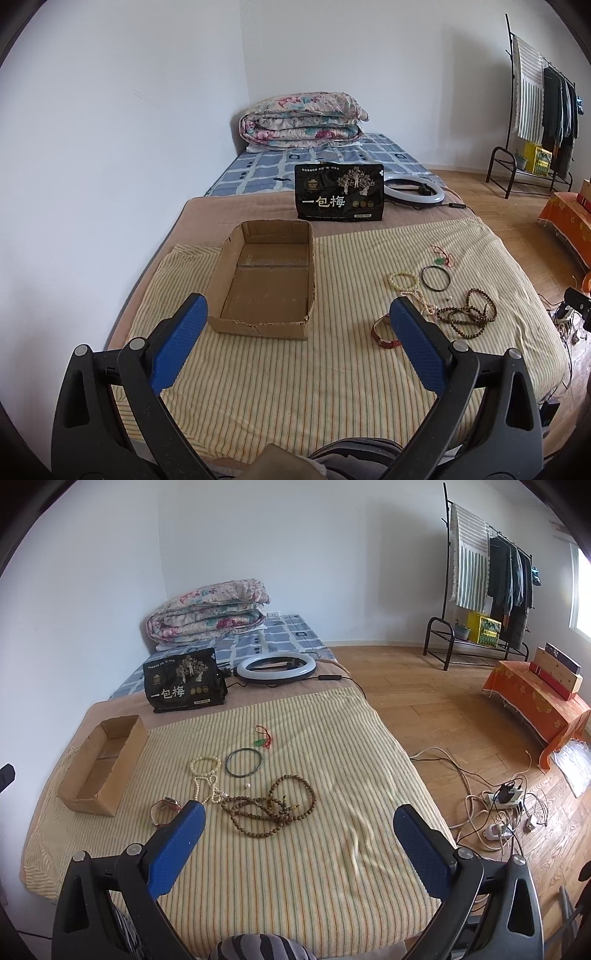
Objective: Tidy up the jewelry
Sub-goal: 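Grasp the brown-strap watch with the left tool while the right tool grasps the wooden bead strand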
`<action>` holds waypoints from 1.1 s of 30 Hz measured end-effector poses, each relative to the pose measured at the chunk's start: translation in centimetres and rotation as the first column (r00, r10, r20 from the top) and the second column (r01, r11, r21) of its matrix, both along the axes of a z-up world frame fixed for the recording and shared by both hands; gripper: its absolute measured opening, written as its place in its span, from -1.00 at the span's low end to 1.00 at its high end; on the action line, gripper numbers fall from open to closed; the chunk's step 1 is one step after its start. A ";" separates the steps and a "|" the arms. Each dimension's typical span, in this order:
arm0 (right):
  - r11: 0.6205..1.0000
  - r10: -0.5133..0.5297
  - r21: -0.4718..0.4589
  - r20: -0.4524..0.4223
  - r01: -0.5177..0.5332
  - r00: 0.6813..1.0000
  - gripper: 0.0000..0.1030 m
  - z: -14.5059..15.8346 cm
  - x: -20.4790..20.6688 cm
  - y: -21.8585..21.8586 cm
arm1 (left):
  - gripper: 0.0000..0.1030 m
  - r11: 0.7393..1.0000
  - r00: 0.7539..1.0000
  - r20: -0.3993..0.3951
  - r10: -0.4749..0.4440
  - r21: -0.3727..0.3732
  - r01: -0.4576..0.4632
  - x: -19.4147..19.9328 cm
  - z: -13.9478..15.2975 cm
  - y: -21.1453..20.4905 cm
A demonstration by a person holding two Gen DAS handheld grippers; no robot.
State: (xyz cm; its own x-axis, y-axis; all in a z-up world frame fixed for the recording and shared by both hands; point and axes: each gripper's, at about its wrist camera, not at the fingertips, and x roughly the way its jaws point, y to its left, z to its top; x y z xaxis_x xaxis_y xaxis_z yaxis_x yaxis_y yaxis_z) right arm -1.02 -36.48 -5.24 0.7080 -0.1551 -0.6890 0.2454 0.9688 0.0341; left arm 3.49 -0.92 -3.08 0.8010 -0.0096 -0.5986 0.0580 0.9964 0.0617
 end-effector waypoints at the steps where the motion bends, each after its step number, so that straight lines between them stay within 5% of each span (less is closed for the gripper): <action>1: 1.000 -0.006 0.005 -0.003 0.006 1.000 0.99 -0.2 0.2 -0.4 | 0.95 1.000 1.000 -0.006 -0.010 0.001 0.010 0.4 -0.2 -0.3; 12: 0.997 -0.004 0.082 -0.050 0.008 0.999 0.99 -3.0 3.5 -3.8 | 0.92 0.994 0.990 -0.089 -0.108 0.008 0.109 4.3 -3.3 -2.3; 21: 0.992 0.121 -0.020 -0.119 -0.124 0.986 0.99 -5.2 6.9 -2.7 | 0.41 0.968 0.960 -0.163 -0.228 0.066 0.241 6.9 -6.6 -6.6; 33: 0.936 0.330 -0.016 -0.304 -0.351 0.894 0.85 -10.9 12.7 0.2 | 0.03 0.944 0.898 -0.322 -0.300 0.034 0.328 11.5 -12.0 -10.0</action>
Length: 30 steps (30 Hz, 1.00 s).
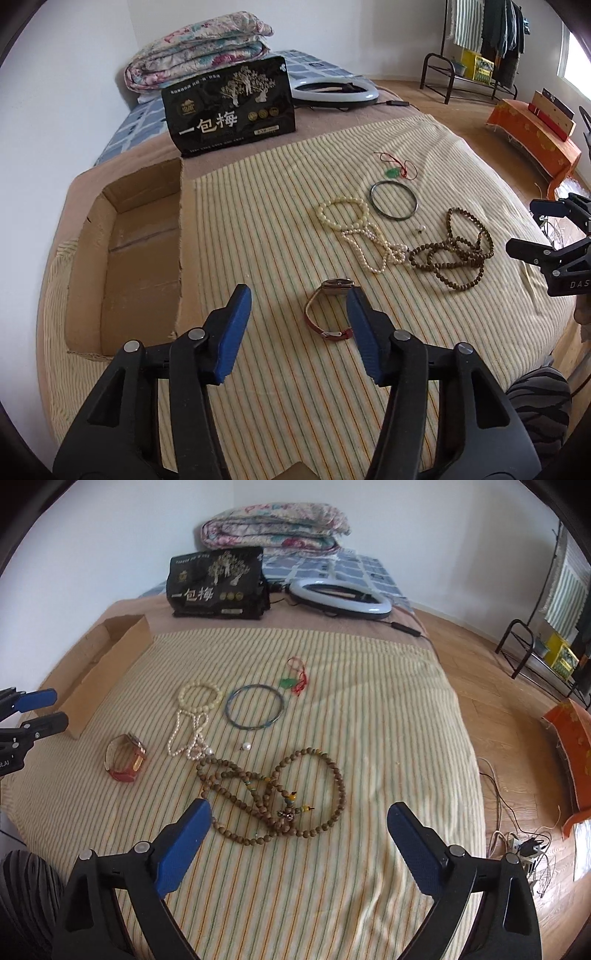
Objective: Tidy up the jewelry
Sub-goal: 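Grasp the brown-strap watch with the left tool while the right tool grasps the wooden bead strand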
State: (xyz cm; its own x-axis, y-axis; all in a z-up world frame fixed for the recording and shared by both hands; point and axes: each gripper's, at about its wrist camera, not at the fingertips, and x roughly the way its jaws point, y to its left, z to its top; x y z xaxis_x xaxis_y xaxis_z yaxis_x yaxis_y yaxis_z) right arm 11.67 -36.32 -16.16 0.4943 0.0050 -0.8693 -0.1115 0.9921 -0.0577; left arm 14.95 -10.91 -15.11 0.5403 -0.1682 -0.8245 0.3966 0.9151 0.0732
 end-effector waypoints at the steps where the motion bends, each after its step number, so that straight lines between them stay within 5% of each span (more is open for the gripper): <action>1: 1.000 0.002 -0.004 -0.018 -0.002 1.000 0.84 -0.6 0.3 0.1 | -0.02 1.000 1.000 -0.012 0.003 0.005 -0.003 0.2 -0.6 -0.1; 13: 0.998 0.056 -0.007 -0.099 -0.057 0.994 0.76 -4.4 2.3 1.3 | -0.20 1.000 0.986 -0.165 0.021 -0.003 -0.022 2.3 -5.9 -0.5; 30: 0.998 0.061 -0.019 -0.174 -0.066 0.983 0.61 -7.6 4.6 1.0 | -0.30 1.000 0.976 -0.218 -0.004 0.026 0.010 4.0 -9.1 -1.3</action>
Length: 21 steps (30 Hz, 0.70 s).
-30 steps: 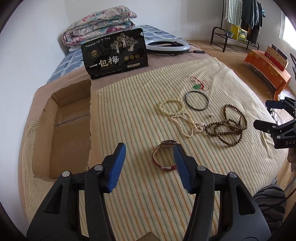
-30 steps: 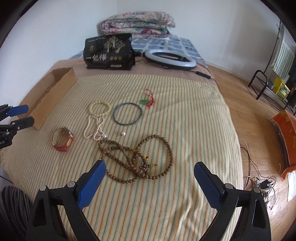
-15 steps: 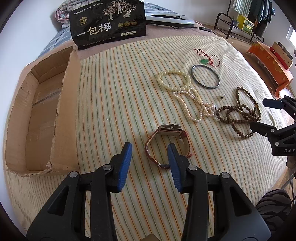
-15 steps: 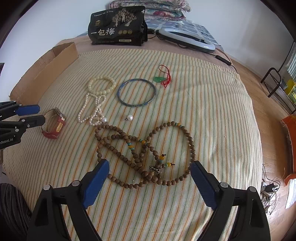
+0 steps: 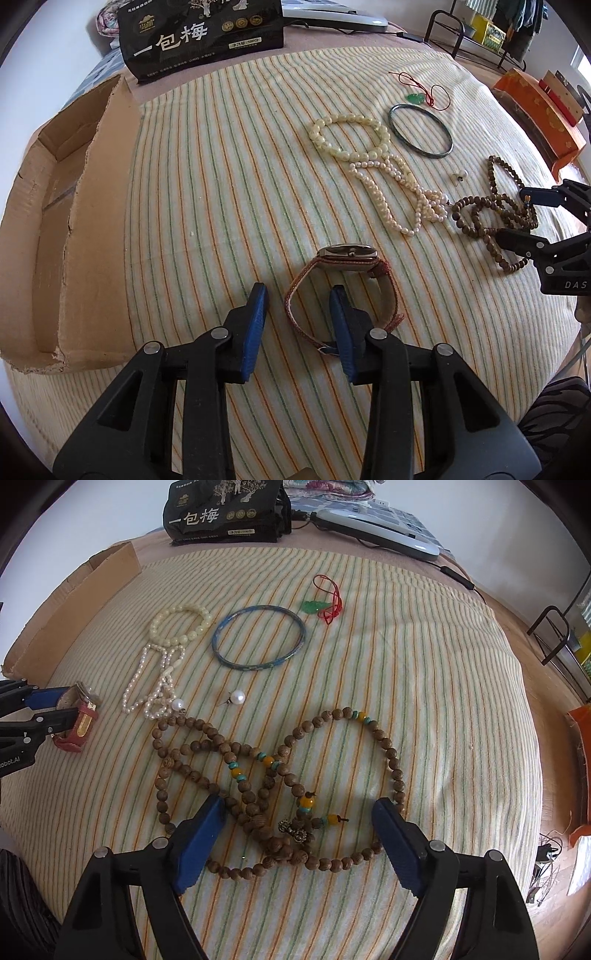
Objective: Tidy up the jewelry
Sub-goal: 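Grasp the brown-strap watch with the left tool while the right tool grasps the wooden bead strand, then lift and carry the watch with the left tool while the right tool carries the beads to the box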
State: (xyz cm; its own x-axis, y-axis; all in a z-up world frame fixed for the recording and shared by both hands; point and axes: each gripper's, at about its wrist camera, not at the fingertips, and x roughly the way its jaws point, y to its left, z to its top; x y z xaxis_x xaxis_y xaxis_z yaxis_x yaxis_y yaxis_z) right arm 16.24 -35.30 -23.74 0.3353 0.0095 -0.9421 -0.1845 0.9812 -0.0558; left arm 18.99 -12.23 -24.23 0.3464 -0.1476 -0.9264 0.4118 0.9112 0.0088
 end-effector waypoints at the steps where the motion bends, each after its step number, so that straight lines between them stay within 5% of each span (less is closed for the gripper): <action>1: 1.000 0.003 -0.006 0.001 -0.003 1.000 0.58 0.0 0.0 0.1 | -0.30 1.000 1.000 0.002 -0.001 0.002 0.001 0.1 -0.1 -0.1; 4: 1.000 0.015 0.002 0.009 -0.015 1.000 0.39 0.2 -0.2 0.6 | -0.37 1.000 1.000 0.010 -0.004 -0.002 0.004 0.1 -0.1 -0.3; 9: 0.999 0.038 0.031 0.015 -0.039 0.999 -0.30 0.5 -0.4 1.2 | -0.72 1.000 1.000 0.009 -0.013 -0.020 0.014 0.0 -0.1 -0.4; 12: 0.998 0.047 0.045 0.018 -0.048 0.999 -0.53 0.5 -0.6 1.4 | -0.81 0.999 1.000 0.007 -0.017 -0.031 0.017 -0.1 0.0 -0.4; 17: 0.996 0.047 0.069 0.028 -0.049 0.998 -0.77 0.8 -1.0 1.7 | -0.86 0.999 0.999 0.022 -0.025 -0.022 0.025 -0.3 0.3 -0.6; 21: 0.995 0.033 0.094 0.043 -0.037 0.999 -0.77 1.4 -1.2 1.5 | -0.86 1.000 0.998 0.053 -0.025 -0.015 0.026 -0.6 1.0 -0.5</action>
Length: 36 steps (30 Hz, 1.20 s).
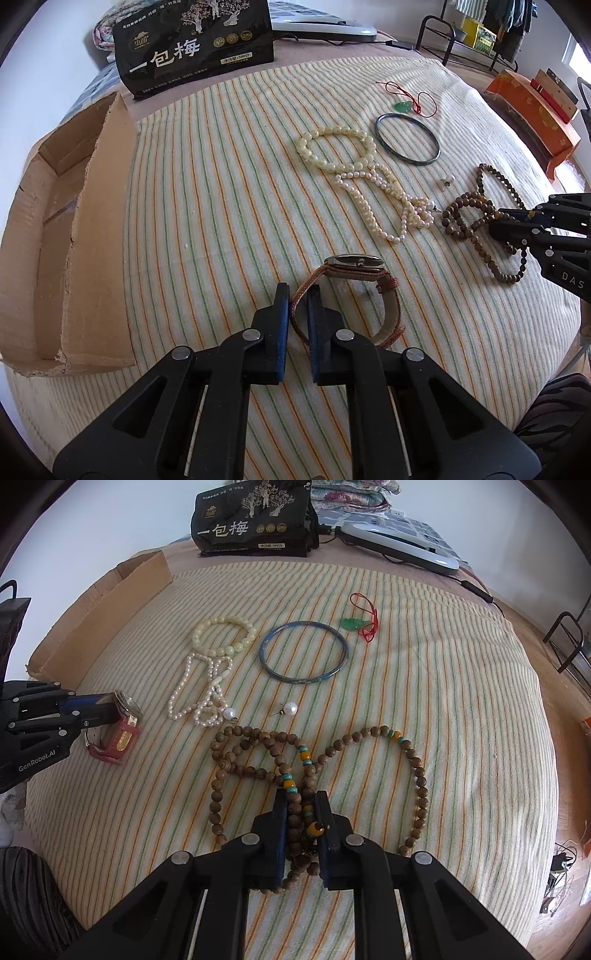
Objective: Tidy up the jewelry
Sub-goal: 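Lift and carry the watch with the left tool while the right tool carries the beads to the box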
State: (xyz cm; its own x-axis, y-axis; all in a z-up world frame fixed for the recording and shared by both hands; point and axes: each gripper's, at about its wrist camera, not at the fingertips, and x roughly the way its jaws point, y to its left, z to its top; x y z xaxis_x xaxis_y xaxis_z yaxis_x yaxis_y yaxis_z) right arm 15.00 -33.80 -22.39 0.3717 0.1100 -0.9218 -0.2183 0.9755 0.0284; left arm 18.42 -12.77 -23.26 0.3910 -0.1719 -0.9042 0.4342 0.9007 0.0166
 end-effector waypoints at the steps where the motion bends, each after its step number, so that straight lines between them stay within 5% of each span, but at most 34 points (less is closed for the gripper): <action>1: 1.000 -0.003 0.007 0.005 0.003 1.000 -0.77 0.2 -0.1 0.0 | -0.86 1.000 1.000 0.008 0.002 -0.002 -0.002 -0.1 0.2 0.1; 36: 0.995 0.053 0.064 0.353 -0.081 0.934 -0.77 19.2 -3.3 6.1 | -0.86 0.982 0.962 0.243 0.127 -0.170 -0.087 -4.3 14.0 8.9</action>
State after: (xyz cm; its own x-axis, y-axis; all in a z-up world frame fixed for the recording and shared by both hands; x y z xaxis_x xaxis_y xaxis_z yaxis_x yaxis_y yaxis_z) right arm 11.69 -27.74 -3.23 0.6588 0.2105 -0.7223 -0.2926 0.9562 0.0119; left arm 14.11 -3.91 -9.28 0.6266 -0.2473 -0.7391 0.3348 0.9418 -0.0313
